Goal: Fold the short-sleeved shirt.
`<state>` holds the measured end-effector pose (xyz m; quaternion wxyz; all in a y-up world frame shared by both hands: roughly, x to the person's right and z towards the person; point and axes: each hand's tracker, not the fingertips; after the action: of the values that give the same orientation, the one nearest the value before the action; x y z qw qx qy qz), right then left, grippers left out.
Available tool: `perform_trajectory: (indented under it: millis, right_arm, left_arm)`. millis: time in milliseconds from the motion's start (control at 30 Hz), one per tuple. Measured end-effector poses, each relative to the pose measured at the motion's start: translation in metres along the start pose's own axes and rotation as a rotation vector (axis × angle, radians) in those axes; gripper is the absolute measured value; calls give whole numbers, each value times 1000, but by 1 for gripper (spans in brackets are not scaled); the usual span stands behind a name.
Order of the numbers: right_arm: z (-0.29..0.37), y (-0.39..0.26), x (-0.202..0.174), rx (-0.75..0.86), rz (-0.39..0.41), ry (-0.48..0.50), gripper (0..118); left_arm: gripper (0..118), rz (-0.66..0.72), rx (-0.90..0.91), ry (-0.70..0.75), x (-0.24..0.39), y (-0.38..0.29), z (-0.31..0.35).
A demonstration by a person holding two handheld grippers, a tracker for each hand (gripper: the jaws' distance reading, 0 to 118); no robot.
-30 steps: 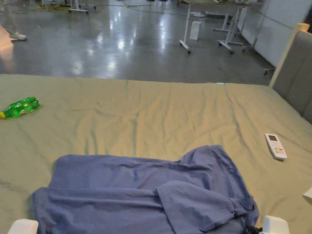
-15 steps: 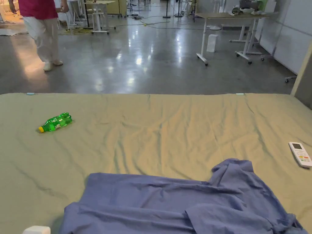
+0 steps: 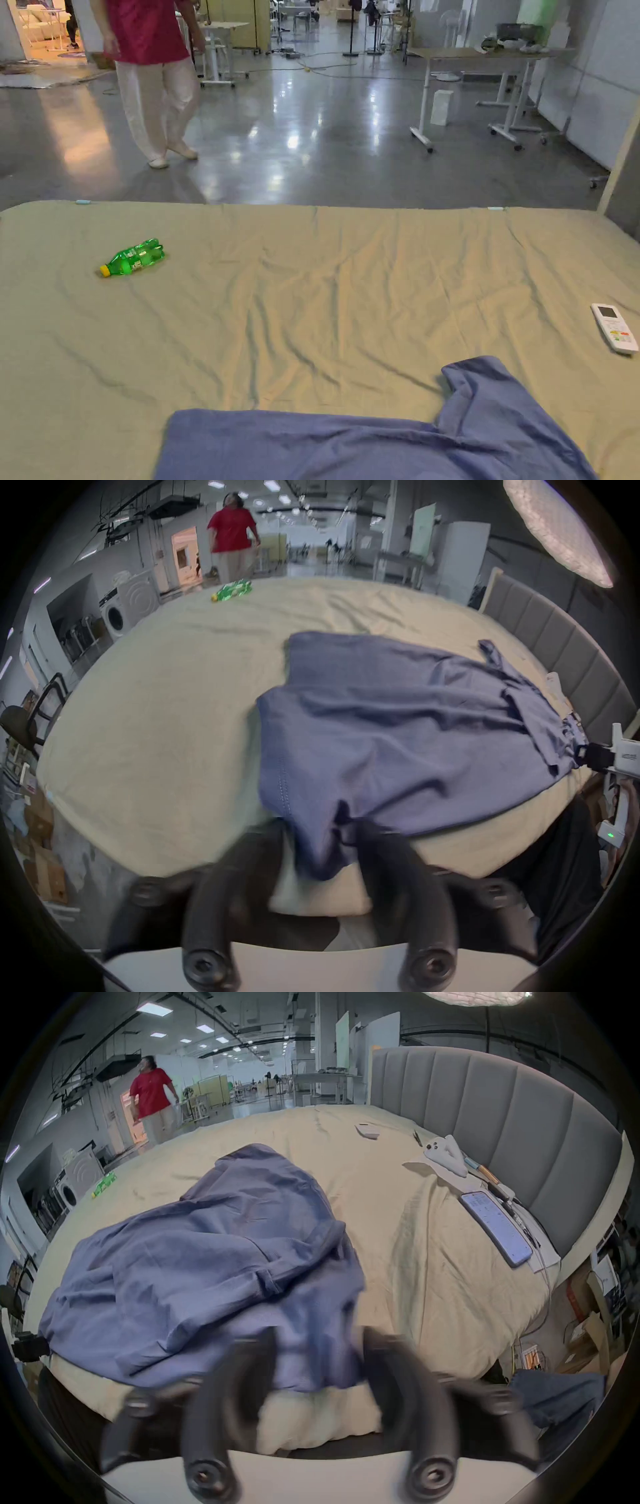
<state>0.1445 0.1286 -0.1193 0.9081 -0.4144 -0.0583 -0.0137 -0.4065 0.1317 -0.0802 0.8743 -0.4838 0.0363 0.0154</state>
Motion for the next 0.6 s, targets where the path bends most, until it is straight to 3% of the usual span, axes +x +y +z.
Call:
perform_trajectory:
  millis: [33, 200, 400, 600]
  right_arm:
    - [3, 1, 2, 2, 12, 16, 75]
    - [41, 6, 6, 120, -51, 117, 71]
    - [123, 30, -32, 374, 26, 175, 71]
    - [166, 43, -55, 563, 83, 240, 71]
  left_arm:
    - [69, -13, 25, -1, -2, 0, 5]
    - [69, 88, 214, -23, -16, 6, 51]
    - [68, 86, 692, -116, 3, 20, 142]
    - [68, -34, 810, -183, 33, 33, 188]
